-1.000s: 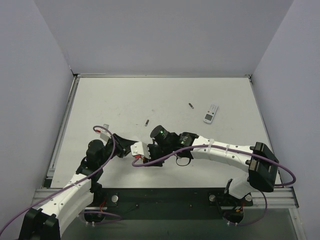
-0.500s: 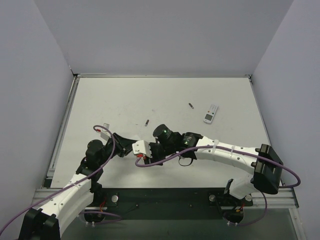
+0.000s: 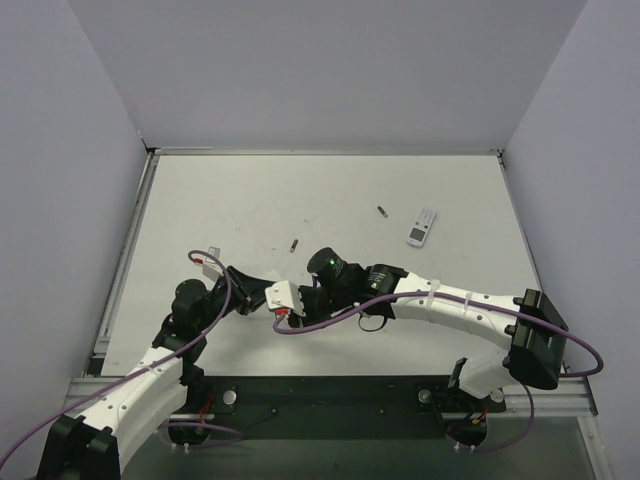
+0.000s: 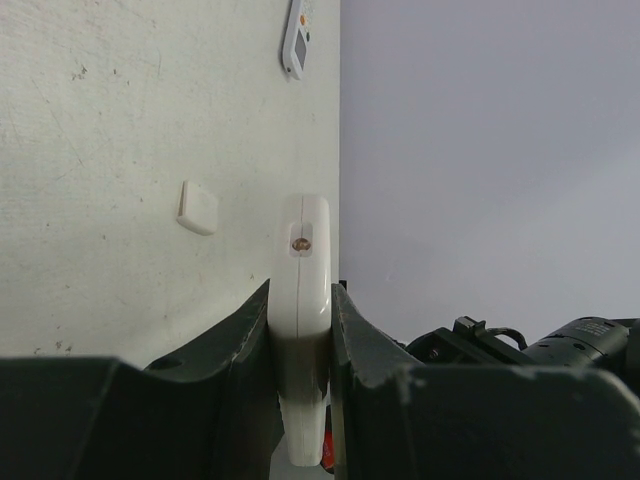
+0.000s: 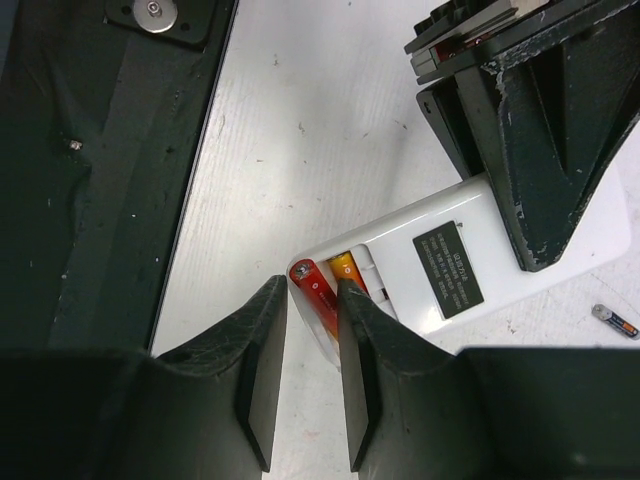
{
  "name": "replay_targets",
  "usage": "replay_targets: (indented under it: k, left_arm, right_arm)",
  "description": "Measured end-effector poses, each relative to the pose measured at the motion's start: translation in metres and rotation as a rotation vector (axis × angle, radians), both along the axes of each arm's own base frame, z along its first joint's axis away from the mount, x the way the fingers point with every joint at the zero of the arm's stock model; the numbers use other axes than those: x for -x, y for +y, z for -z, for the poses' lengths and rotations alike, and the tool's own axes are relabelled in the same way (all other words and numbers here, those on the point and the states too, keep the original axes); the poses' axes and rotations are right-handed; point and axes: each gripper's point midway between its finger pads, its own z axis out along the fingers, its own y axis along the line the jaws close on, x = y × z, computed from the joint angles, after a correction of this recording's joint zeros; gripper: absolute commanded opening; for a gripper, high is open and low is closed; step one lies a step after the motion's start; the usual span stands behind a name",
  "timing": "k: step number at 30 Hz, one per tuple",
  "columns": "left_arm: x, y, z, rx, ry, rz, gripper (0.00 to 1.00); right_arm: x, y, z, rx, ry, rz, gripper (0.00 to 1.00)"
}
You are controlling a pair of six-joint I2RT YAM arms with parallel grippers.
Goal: Load the batteries into the remote control
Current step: Load the battery into the remote control.
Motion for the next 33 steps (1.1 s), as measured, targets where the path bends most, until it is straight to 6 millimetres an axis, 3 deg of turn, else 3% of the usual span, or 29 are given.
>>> replay_targets:
  k: [11,21,33]
  left_arm:
    - [0.0016,-0.0012,0.0007,0.0,0.004,0.011,0.0]
    - [0.0016,-0.0012,0.0003,0.003,0.006,0.01,0.0]
    - [0.0017,-0.0012,-0.0002,0.004,0.004,0.01,0.0]
  right_arm:
    - [0.0026,0.0005,-0.0004,-0.004,0.008,-0.013,0.23]
    - [0.0028,0.0003,-0.0001,-0.002,0.008,-0.013,0.31]
    - [0.0026,0.001,-0.0068,-0.022,0.001,-0.01,0.26]
